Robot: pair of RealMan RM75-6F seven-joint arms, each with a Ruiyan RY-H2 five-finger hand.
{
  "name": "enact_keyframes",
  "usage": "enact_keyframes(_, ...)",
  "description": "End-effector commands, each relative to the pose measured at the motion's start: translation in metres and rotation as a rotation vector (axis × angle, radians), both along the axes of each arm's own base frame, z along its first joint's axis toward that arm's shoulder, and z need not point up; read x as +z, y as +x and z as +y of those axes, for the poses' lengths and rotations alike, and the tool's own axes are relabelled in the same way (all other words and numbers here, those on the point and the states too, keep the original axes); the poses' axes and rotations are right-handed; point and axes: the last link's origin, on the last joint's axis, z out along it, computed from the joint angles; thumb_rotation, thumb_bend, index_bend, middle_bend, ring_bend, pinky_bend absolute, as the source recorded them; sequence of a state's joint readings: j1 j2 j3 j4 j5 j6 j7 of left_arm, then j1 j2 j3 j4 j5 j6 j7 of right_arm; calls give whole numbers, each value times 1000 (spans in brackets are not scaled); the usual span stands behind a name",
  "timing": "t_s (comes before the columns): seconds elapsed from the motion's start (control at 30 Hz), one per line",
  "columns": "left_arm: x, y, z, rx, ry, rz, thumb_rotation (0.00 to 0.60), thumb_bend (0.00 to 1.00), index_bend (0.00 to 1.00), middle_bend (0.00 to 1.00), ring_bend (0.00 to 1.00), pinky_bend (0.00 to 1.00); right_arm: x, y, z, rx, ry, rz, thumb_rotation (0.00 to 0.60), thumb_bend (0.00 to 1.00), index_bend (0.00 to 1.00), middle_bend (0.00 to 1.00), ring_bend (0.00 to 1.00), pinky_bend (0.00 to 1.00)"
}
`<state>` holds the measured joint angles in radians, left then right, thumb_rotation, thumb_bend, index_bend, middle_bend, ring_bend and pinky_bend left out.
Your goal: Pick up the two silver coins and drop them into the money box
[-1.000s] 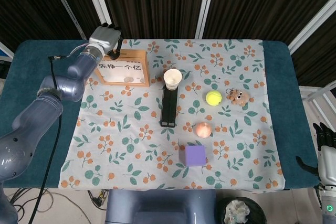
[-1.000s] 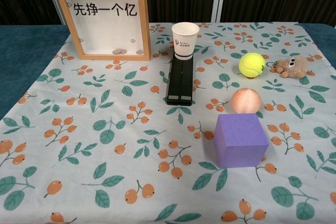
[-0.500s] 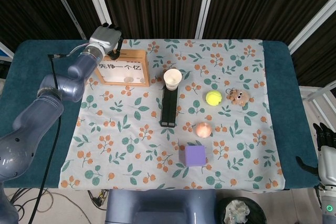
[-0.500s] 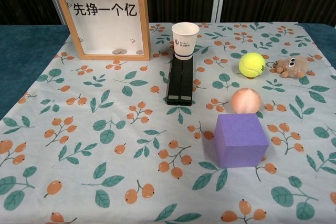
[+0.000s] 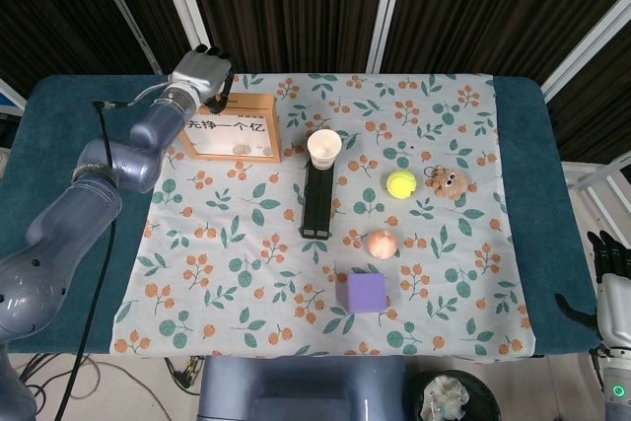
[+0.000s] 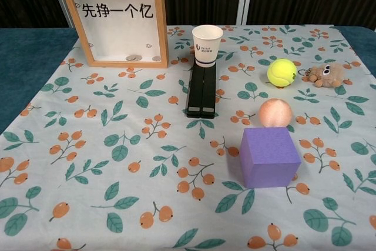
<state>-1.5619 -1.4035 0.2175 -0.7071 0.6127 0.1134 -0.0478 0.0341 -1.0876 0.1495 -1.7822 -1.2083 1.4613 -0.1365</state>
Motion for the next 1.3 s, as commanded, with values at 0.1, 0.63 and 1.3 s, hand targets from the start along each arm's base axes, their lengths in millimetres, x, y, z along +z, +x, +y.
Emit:
enact_keyframes(0.1,-1,2,0,-6,-1,0,600,595,517,87,0,0,0,0,0,-2,1,0,600,262,17,1,0,0)
enact_keyframes(0.63,-2,5,-1,-12,-7,6,600,510,509,79,0,0,-1,0,-1,-3,4,-2,600,262,17,2,0,0)
enact_keyframes(1.3,-3,7,0,-32,5,22,600,377,471,75,0,0,-1,1,-1,-4,5,-3,600,262,17,1,0,0)
